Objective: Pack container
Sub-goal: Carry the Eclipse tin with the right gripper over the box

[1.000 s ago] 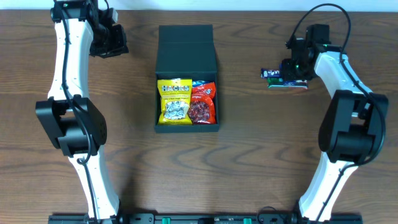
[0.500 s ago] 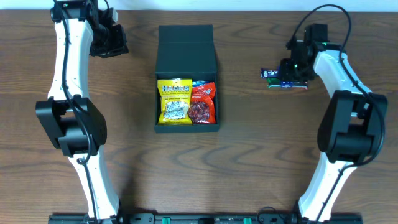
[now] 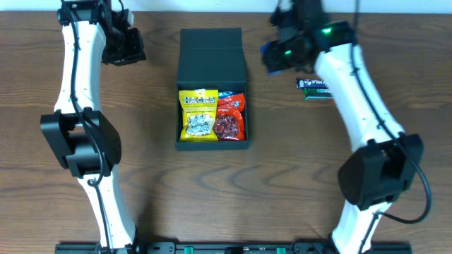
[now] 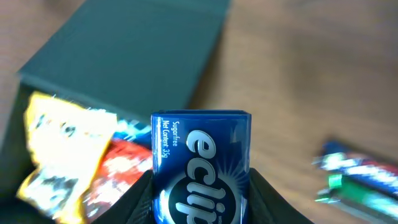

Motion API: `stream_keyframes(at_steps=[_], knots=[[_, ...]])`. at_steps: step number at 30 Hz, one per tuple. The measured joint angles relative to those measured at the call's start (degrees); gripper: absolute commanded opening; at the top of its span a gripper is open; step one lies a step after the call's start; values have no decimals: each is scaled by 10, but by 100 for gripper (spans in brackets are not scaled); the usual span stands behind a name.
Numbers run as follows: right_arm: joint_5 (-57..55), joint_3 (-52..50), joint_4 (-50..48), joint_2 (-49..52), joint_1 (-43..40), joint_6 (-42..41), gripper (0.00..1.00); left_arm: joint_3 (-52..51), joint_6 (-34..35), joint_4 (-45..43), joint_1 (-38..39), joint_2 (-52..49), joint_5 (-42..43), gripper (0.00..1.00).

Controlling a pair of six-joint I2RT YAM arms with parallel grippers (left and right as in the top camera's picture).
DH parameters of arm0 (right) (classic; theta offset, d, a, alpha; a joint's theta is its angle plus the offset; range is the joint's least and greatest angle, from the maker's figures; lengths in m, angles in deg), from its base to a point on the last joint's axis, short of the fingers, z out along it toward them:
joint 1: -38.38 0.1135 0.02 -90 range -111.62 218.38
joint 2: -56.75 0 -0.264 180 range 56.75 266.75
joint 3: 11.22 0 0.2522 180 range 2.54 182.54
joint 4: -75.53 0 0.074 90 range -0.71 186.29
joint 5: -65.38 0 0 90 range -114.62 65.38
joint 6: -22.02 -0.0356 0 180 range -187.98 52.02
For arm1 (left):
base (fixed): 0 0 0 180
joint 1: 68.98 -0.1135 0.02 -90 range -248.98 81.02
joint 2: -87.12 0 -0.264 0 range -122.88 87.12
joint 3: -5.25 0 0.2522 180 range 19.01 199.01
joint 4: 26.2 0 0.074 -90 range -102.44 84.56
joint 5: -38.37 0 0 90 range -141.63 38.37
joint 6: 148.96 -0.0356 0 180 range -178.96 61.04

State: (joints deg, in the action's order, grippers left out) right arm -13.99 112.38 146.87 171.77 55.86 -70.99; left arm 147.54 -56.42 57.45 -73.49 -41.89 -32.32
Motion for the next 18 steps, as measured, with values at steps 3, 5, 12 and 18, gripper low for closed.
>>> stream_keyframes(at_steps=[3,5,12,18], knots=[[0,-1,12,1,46,17,2,0,0,0,0,0,0,26],[0,-1,17,1,68,52,1,0,0,0,0,0,0,26],[1,-1,37,1,111,171,1,0,-4,1,0,0,0,26],[17,-1,73,7,110,259,1,0,-15,1,0,0,0,26]])
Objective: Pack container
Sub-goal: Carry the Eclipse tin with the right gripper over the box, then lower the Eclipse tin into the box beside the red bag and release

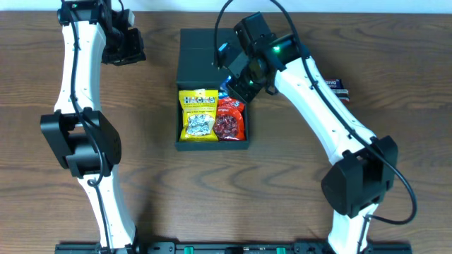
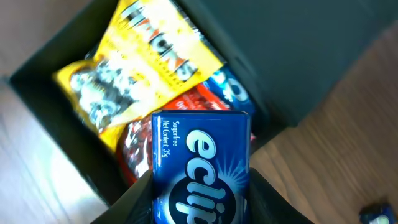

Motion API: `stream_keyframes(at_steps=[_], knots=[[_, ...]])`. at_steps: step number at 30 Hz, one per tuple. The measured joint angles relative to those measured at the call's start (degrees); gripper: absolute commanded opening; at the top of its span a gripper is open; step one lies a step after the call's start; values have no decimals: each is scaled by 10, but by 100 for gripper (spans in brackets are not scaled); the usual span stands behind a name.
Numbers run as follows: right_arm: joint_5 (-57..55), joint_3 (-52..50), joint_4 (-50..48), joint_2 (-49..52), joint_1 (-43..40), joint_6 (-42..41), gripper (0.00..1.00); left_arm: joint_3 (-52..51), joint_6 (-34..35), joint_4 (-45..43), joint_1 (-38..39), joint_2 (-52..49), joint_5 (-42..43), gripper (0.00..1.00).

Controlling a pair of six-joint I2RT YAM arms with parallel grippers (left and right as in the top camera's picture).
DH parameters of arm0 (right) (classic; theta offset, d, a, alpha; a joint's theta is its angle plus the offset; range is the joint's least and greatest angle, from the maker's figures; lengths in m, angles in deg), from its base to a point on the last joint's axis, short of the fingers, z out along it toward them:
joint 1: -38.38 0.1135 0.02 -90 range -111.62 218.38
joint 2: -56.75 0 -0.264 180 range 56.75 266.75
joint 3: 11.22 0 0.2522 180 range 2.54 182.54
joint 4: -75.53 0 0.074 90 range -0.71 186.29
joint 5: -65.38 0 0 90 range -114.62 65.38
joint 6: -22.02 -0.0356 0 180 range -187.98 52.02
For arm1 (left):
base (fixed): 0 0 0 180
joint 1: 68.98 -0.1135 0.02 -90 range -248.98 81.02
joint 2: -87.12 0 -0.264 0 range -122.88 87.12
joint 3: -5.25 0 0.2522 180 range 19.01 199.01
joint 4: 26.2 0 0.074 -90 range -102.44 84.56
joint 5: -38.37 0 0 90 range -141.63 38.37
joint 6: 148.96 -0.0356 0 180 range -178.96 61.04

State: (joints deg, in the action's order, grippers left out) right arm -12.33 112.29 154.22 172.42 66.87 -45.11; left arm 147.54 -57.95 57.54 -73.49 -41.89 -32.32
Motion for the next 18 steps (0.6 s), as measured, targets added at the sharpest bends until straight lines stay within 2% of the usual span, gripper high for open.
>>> stream_keyframes(at_steps=[5,9,11,18], knots=[[27,0,0,25,0,62,1,0,0,0,0,0,0,26],[33,0,-12,39,0,64,1,0,0,1,0,0,0,25],[35,0,-31,44,0,28,1,0,0,1,0,0,0,25],[-3,0,-47,75,0,-192,1,0,0,3,0,0,0,25]])
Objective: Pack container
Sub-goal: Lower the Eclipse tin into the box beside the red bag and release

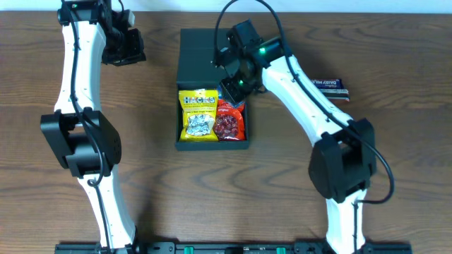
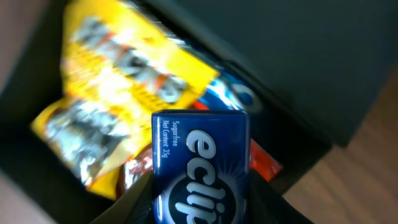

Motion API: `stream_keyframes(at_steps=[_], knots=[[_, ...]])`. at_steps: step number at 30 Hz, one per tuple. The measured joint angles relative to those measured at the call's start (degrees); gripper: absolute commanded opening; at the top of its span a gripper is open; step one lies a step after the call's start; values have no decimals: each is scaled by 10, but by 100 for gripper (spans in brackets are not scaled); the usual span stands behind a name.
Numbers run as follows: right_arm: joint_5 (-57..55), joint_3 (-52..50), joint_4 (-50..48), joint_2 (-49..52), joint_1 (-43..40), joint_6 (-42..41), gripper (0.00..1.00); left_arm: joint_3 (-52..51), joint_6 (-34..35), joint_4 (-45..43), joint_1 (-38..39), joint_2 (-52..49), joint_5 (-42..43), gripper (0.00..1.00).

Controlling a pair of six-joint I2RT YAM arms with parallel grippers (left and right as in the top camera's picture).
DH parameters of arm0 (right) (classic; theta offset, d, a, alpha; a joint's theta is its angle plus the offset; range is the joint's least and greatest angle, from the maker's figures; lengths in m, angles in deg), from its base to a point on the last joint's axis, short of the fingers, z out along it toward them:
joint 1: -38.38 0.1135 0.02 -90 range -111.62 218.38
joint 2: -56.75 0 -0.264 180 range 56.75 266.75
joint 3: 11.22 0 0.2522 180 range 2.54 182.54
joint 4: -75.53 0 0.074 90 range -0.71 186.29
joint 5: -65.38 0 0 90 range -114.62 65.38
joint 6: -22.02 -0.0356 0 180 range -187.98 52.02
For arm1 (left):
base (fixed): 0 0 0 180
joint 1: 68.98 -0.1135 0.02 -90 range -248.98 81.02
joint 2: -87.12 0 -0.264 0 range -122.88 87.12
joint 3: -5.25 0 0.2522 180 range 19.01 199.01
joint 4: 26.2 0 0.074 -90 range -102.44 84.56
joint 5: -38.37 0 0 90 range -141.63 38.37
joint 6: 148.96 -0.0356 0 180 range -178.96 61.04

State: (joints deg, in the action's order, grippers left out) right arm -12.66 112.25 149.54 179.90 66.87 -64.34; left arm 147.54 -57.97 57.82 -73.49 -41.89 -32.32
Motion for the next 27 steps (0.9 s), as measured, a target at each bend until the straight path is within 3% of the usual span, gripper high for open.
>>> stream_keyframes(at_steps=[8,17,18,19,21,25,27], knots=[[-46,0,4,17,0,-186,2,0,0,0,0,0,0,26],[-83,-2,2,21,5,-268,2,0,0,-2,0,0,0,26],[-88,-2,2,21,6,-272,13,0,0,-2,0,0,0,26],[-91,-2,2,21,7,-273,33,0,0,-2,0,0,0,26],[-97,-2,2,21,10,-277,54,0,0,-2,0,0,0,26],[-106,-2,3,21,11,-283,75,0,0,-2,0,0,0,26],[-107,-2,3,21,11,-285,75,0,0,-2,0,0,0,26]])
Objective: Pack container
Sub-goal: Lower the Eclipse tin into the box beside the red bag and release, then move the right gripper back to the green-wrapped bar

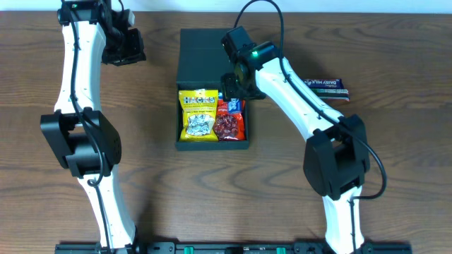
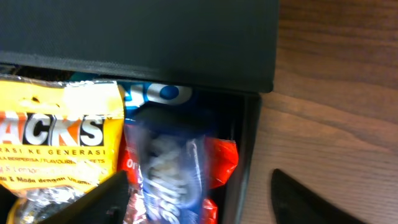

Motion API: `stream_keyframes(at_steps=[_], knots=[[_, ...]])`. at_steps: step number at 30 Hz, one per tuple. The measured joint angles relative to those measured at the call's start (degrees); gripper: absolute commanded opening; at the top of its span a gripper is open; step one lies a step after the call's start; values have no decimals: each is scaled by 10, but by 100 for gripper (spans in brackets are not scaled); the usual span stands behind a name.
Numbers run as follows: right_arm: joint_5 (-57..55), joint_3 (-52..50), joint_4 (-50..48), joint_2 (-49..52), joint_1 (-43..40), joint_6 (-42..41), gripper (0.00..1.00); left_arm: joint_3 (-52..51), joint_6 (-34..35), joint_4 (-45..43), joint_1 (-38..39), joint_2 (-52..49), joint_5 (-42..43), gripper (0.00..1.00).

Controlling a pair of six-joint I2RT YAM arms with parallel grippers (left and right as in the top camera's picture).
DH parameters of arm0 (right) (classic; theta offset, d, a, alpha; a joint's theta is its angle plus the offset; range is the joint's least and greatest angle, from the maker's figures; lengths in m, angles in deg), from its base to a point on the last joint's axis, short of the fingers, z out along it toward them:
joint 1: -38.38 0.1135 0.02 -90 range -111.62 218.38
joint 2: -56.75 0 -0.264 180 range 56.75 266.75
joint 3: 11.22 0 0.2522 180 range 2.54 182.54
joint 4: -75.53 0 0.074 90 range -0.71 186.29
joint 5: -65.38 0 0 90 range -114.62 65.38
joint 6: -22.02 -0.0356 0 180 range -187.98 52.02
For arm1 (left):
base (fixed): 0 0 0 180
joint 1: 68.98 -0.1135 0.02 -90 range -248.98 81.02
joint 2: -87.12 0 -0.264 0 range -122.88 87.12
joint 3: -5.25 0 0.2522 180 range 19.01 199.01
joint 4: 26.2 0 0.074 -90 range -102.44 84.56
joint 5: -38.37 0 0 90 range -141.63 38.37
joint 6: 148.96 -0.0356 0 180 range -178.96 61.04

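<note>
A black box (image 1: 212, 147) lies open in the middle of the table, its lid (image 2: 137, 37) folded back. Inside it are a yellow candy bag (image 1: 198, 114) and a red snack bag (image 1: 229, 125), with a blue packet (image 2: 165, 93) showing under the lid edge. A blue Eclipse gum pack (image 2: 171, 180), blurred, is over the red bag (image 2: 221, 162) between the spread fingers of my right gripper (image 2: 199, 177), which stands open over the box's far right corner (image 1: 233, 83). My left gripper (image 1: 126, 46) hangs at the far left, away from the box.
A dark candy bar (image 1: 325, 86) lies on the wooden table to the right of the box. The right arm reaches across from the right side to the box. The left arm stands along the left side.
My right gripper has opened and let go of the Eclipse pack, which now shows blurred over the red bag in the box. The wrist has turned to face the lid edge squarely.
My right gripper held the Eclipse pack to the right of the box, near the candy bars. It then held it over the box's right side, then closer above the bags. Now the jaws are apart and the pack is in the box. The left arm stayed still.
</note>
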State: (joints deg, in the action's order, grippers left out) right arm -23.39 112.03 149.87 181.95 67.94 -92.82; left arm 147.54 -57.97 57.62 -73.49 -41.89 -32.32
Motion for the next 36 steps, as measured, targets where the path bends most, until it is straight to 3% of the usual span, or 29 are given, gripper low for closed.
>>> stream_keyframes(at_steps=[3,7,9,11,13,21,25,28,30,31,34,36], knots=[[-2,0,0,0,0,-1,76,0,0,0,0,0,0,26],[-5,-1,0,0,0,1,69,0,0,0,0,0,0,26],[-9,-1,0,0,0,2,53,0,0,0,0,0,0,26],[-12,-1,0,0,0,1,20,0,0,0,0,0,0,26],[-13,-1,-4,-1,0,3,2,0,0,0,0,0,0,27],[-50,-1,-10,-21,-6,28,1,0,-4,0,0,0,0,27],[-64,0,12,-28,-60,-6,2,0,-5,2,0,0,0,26],[-51,0,37,-29,-137,-76,25,0,-7,4,0,0,0,27],[-37,-1,35,-29,-189,-118,53,0,-8,4,0,0,0,26],[-30,-1,27,-29,-214,-131,59,0,-8,4,0,0,0,27],[-20,-1,18,-29,-254,-154,69,0,-8,3,0,0,0,27],[-21,-1,18,-29,-267,-149,68,0,-8,2,0,0,0,27]])
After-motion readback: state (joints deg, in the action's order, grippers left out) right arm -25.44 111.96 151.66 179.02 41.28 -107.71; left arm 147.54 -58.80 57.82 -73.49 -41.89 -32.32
